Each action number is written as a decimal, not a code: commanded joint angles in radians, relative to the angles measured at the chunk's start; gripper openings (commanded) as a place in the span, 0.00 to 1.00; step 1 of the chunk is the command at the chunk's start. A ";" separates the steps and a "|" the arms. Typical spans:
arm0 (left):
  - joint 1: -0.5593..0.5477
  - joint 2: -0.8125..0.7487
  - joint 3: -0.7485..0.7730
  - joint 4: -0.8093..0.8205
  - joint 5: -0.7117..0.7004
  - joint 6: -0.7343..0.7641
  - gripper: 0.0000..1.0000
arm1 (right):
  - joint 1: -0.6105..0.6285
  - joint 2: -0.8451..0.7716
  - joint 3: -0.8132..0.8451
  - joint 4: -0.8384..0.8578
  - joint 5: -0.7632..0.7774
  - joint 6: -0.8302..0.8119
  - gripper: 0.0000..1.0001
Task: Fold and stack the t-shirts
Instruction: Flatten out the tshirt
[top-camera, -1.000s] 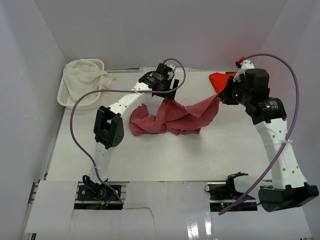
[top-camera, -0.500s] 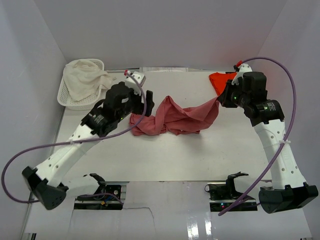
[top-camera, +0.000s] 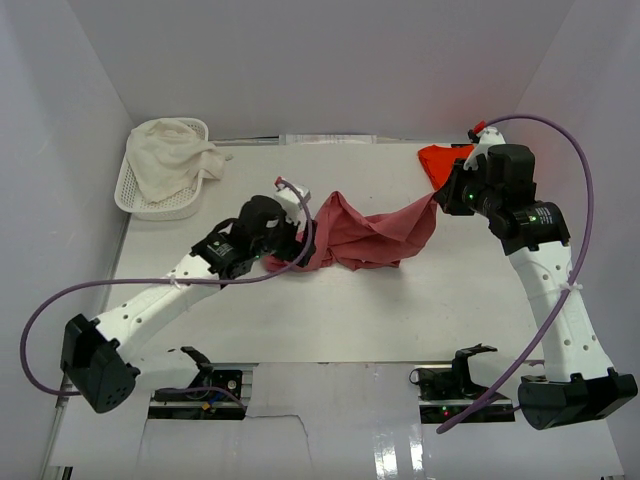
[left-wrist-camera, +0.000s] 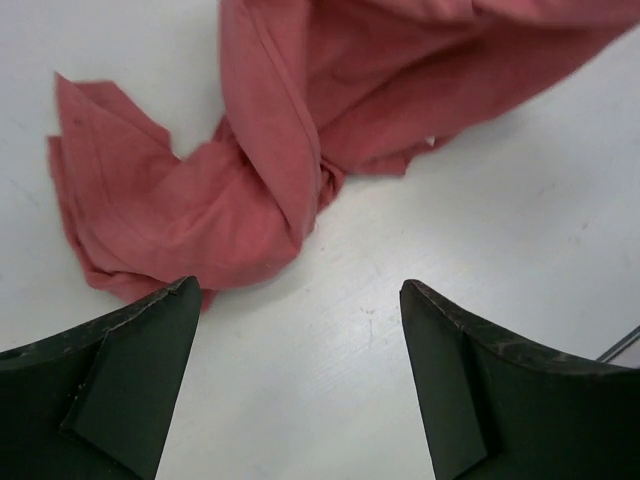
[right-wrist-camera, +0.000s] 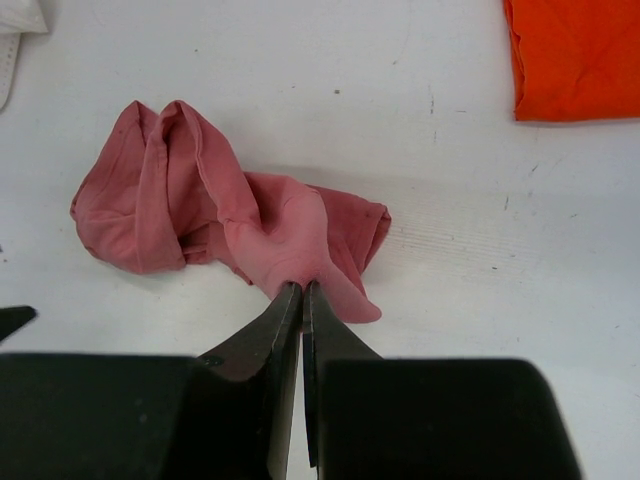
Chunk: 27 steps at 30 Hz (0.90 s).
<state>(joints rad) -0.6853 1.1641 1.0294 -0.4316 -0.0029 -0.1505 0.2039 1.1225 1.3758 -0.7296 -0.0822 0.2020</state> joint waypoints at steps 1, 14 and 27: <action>-0.118 0.069 -0.020 -0.076 -0.081 -0.044 0.91 | -0.001 -0.026 -0.009 0.047 -0.008 0.004 0.08; -0.333 0.443 0.116 -0.266 -0.581 -0.247 0.84 | -0.001 -0.029 -0.018 0.053 -0.010 0.000 0.08; -0.385 0.574 0.175 -0.150 -0.575 -0.210 0.77 | -0.001 -0.015 -0.015 0.059 -0.018 0.002 0.08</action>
<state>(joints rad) -1.0641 1.7599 1.1671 -0.6395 -0.5735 -0.3706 0.2039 1.1149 1.3563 -0.7216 -0.0891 0.2024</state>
